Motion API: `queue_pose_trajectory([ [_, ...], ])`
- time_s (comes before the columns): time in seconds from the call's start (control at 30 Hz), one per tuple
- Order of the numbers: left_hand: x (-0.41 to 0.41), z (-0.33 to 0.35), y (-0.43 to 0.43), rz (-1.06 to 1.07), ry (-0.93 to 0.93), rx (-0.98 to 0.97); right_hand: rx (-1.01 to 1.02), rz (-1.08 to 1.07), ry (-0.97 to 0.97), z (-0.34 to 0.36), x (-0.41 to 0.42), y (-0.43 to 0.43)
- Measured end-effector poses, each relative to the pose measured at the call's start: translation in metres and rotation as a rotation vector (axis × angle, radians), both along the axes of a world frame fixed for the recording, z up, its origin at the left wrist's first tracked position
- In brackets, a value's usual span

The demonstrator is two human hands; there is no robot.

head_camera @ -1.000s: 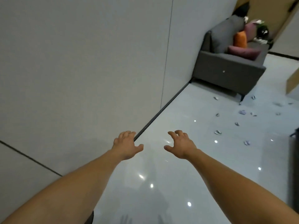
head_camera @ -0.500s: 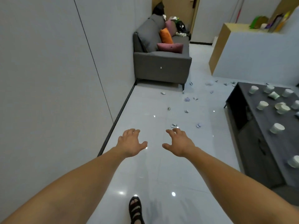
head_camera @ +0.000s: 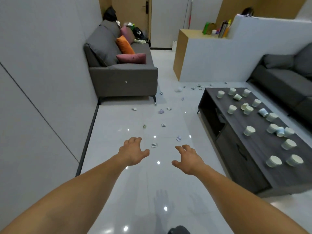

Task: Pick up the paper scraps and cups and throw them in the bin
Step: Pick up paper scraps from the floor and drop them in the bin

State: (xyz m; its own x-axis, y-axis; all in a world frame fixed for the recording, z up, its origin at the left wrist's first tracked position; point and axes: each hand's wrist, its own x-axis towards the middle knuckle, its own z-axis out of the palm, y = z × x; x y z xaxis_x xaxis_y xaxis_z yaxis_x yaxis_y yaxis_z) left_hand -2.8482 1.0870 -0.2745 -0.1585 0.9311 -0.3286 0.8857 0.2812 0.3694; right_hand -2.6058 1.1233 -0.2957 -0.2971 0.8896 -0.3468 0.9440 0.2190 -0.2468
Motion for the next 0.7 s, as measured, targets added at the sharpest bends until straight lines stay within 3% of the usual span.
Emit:
queue_pose_trajectory([
  [0.23,0.023,-0.010,0.129,-0.084,-0.009,-0.033,-0.024,-0.058,0.006,-0.019,0.021,0.121],
  [0.7,0.038,-0.032,0.357,-0.026,-0.066,-0.108,-0.096,-0.069,-0.004,-0.034,0.051,0.369],
])
